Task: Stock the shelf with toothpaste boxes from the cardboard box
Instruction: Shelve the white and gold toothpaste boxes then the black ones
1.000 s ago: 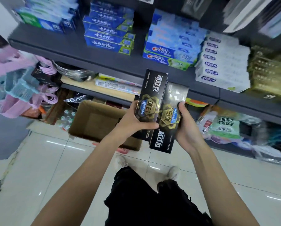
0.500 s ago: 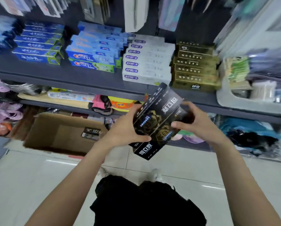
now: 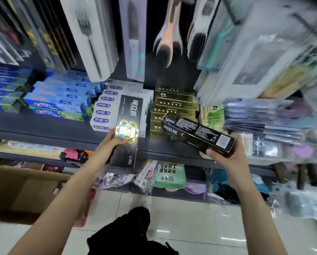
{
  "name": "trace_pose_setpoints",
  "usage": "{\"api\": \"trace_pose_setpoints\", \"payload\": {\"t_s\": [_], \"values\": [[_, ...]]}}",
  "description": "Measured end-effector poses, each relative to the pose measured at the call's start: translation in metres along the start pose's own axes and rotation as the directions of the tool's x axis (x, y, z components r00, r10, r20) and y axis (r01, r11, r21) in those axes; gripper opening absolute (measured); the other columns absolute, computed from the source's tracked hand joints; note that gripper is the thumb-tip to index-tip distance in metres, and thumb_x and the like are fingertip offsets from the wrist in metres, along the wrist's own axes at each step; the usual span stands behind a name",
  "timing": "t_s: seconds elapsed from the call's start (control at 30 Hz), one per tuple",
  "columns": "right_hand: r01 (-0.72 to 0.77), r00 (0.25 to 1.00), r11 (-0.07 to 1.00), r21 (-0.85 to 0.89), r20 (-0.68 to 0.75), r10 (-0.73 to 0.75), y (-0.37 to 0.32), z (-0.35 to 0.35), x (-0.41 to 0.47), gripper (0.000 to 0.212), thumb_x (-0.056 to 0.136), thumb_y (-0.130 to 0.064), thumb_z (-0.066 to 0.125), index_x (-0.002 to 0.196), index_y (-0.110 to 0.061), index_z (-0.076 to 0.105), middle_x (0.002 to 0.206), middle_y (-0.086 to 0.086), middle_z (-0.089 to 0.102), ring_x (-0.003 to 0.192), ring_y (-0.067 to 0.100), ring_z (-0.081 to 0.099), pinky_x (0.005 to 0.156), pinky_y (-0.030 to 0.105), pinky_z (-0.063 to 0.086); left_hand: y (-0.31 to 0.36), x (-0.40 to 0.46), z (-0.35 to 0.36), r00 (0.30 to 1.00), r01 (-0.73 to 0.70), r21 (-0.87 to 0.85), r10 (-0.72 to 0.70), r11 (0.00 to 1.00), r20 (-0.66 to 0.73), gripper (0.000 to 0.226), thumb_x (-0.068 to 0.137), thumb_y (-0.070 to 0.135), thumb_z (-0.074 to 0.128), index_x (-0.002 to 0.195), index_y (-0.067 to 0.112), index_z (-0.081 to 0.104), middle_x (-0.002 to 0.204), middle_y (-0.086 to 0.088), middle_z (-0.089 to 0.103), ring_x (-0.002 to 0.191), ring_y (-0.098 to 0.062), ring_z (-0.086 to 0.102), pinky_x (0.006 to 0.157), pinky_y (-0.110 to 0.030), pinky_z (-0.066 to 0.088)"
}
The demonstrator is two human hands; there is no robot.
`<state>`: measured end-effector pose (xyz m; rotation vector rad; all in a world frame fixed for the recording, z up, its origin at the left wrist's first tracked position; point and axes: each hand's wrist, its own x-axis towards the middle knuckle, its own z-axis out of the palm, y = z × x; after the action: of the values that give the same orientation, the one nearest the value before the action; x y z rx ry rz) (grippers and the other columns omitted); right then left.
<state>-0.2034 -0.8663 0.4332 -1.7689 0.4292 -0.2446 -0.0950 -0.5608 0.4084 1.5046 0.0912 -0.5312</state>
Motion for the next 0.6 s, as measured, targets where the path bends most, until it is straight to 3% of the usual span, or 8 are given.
{"api": "trace_pose_setpoints", "payload": {"t_s": [0.1,0.17,0.23,0.3,0.37,0.43,0.53,0.6], "values": [[0.025,0.994,0.995,-0.092,-0.107,-0.035,-0.004,0.010,0.040,0.053,0.063,-0.023,0.087,0.093,-0.032,0.044,0.100,0.003,0.062,0.090,0.019,0.060,0.080,0.035,0.050,0.002,0.025,0.007,0.997,0.029,-0.025,-0.027,0.999,0.071,0.055,0.068,0.034,0.071,0.120,0.036,0.052,0.114,0.002,0.067,0.116,-0.021,0.055,0.106,-0.042,0.032],[0.027,0.986,0.993,-0.119,-0.161,-0.047,-0.005,0.026,0.067,0.049,0.067,-0.024,0.085,0.092,-0.033,0.044,0.104,0.005,0.063,0.093,0.020,0.062,0.086,0.039,0.050,0.002,0.036,0.009,0.995,0.068,-0.040,-0.064,0.997,0.074,0.058,0.079,0.032,0.070,0.130,0.039,0.044,0.120,0.004,0.063,0.116,-0.017,0.053,0.105,-0.043,0.030],[0.016,0.983,0.998,-0.059,-0.179,-0.026,-0.003,0.044,0.095,0.045,0.070,-0.024,0.083,0.092,-0.033,0.045,0.108,0.008,0.064,0.099,0.021,0.063,0.093,0.041,0.051,-0.002,0.045,0.009,0.991,0.081,-0.073,-0.072,0.994,0.110,0.069,0.076,0.037,0.070,0.137,0.040,0.037,0.126,0.001,0.062,0.117,-0.019,0.055,0.104,-0.046,0.036],[0.002,0.984,1.000,0.004,-0.178,-0.001,0.001,0.062,0.127,0.047,0.067,-0.029,0.084,0.094,-0.034,0.046,0.111,0.008,0.064,0.102,0.022,0.063,0.096,0.043,0.050,0.000,0.051,0.008,0.991,0.076,-0.100,-0.064,0.992,0.121,0.056,0.083,0.034,0.067,0.132,0.043,0.041,0.122,0.001,0.063,0.111,-0.017,0.059,0.095,-0.042,0.045],[0.006,0.979,0.999,0.031,-0.203,0.001,0.008,0.076,0.161,0.050,0.063,-0.038,0.083,0.099,-0.036,0.048,0.113,0.005,0.063,0.105,0.023,0.062,0.098,0.045,0.049,0.005,0.051,0.010,0.994,0.036,-0.082,-0.027,0.996,0.111,0.037,0.089,0.026,0.059,0.114,0.050,0.045,0.113,0.010,0.064,0.103,-0.008,0.059,0.085,-0.030,0.045],[-0.028,0.972,0.998,0.060,-0.231,0.041,0.012,0.088,0.190,0.052,0.070,-0.031,0.081,0.111,-0.027,0.050,0.116,0.003,0.061,0.108,0.022,0.061,0.097,0.044,0.050,0.006,0.051,0.011,0.994,-0.003,-0.019,0.005,1.000,0.110,0.038,0.090,0.027,0.061,0.112,0.050,0.040,0.109,0.018,0.060,0.104,-0.003,0.056,0.086,-0.027,0.043],[-0.124,0.967,0.992,0.039,-0.220,0.129,0.015,0.100,0.229,0.066,0.082,-0.026,0.073,0.137,-0.018,0.038,0.138,0.011,0.046,0.107,0.026,0.061,0.085,0.040,0.057,0.006,0.048,0.015,0.993,-0.088,0.132,0.076,0.987,0.092,0.058,0.088,0.031,0.064,0.130,0.041,0.026,0.126,0.009,0.055,0.117,-0.012,0.051,0.104,-0.034,0.038],[-0.227,0.948,0.971,-0.081,-0.247,0.201,0.018,0.104,0.250,0.073,0.086,-0.031,0.068,0.145,-0.016,0.028,0.138,0.015,0.047,0.091,0.024,0.067,0.082,0.041,0.057,0.006,0.043,0.023,0.985,-0.170,0.227,0.159,0.959,0.067,0.062,0.088,0.024,0.065,0.130,0.037,0.022,0.122,0.005,0.055,0.107,-0.006,0.055,0.096,-0.022,0.043]]}}
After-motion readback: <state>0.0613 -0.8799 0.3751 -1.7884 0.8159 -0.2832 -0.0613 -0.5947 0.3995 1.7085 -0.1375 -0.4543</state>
